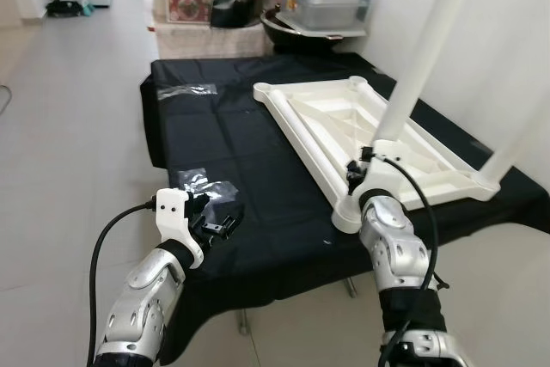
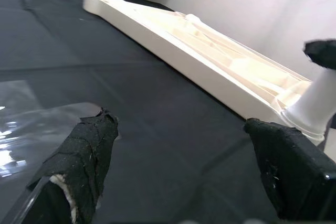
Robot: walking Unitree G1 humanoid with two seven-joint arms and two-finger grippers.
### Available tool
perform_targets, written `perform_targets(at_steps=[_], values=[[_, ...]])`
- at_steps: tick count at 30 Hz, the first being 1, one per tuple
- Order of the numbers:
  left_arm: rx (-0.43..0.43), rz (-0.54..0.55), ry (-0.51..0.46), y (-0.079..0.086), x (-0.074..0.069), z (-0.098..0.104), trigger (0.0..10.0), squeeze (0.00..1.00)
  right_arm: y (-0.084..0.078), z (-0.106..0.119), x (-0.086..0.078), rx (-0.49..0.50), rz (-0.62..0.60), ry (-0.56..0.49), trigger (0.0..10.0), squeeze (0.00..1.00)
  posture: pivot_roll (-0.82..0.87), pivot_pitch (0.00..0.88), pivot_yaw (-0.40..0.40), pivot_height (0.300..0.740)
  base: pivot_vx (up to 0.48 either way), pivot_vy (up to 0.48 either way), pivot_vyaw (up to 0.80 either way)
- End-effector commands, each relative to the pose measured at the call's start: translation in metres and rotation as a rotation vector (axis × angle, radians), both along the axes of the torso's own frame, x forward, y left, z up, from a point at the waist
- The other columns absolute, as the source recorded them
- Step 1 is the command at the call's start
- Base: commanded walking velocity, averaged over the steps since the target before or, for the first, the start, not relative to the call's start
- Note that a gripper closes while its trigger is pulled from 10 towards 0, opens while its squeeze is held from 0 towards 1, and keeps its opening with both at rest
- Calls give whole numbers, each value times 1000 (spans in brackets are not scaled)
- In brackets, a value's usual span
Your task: Building children table
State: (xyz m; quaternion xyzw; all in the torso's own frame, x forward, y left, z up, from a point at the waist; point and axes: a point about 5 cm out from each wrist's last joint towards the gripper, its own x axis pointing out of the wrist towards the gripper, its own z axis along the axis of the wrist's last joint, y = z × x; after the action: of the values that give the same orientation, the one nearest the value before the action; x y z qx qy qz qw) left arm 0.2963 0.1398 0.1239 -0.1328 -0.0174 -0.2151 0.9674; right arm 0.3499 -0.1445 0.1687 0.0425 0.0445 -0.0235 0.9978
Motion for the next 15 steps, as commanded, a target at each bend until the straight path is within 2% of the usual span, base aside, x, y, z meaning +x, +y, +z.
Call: perform_targets(at_steps=[1, 2, 3, 6, 9, 13, 14, 15], values=[[-10, -9, 15, -2, 0, -3, 10000, 0, 17, 18, 4, 41, 173, -83, 10000, 1000, -12, 0, -113, 740, 0, 0, 0], [-11, -7, 15, -2, 0, -3, 10000, 0, 16, 22, 7, 56, 224, -88, 10000, 0, -12, 0, -113, 740, 0, 0, 0], [-13, -5, 15, -2, 0, -3, 10000, 0, 14, 27, 9, 63, 307, -104, 10000, 0, -12, 0, -113, 740, 0, 0, 0], [-13, -4, 15, -2, 0, -3, 10000, 0, 13, 32, 8, 69, 346, -107, 10000, 0, -12, 0, -113, 740, 0, 0, 0], [-17, -9, 17, -3, 0, -3, 10000, 0, -1, 42, 8, -60, 537, -168, 10000, 0, -15, 0, -117, 740, 0, 0, 0], [-19, -10, 18, -3, 1, -3, 10000, 0, -5, 40, 9, -90, 578, -170, 10000, 0, -13, 0, -116, 740, 0, 0, 0], [-19, -11, 18, -4, 1, -4, 10000, 0, -9, 33, 12, -115, 630, -134, 10000, 0, -8, 0, -121, 740, 0, 0, 0], [-19, -11, 18, -4, 1, -4, 10000, 0, -9, 33, 12, -115, 630, -134, 10000, 0, -8, 0, -121, 740, 0, 0, 0]])
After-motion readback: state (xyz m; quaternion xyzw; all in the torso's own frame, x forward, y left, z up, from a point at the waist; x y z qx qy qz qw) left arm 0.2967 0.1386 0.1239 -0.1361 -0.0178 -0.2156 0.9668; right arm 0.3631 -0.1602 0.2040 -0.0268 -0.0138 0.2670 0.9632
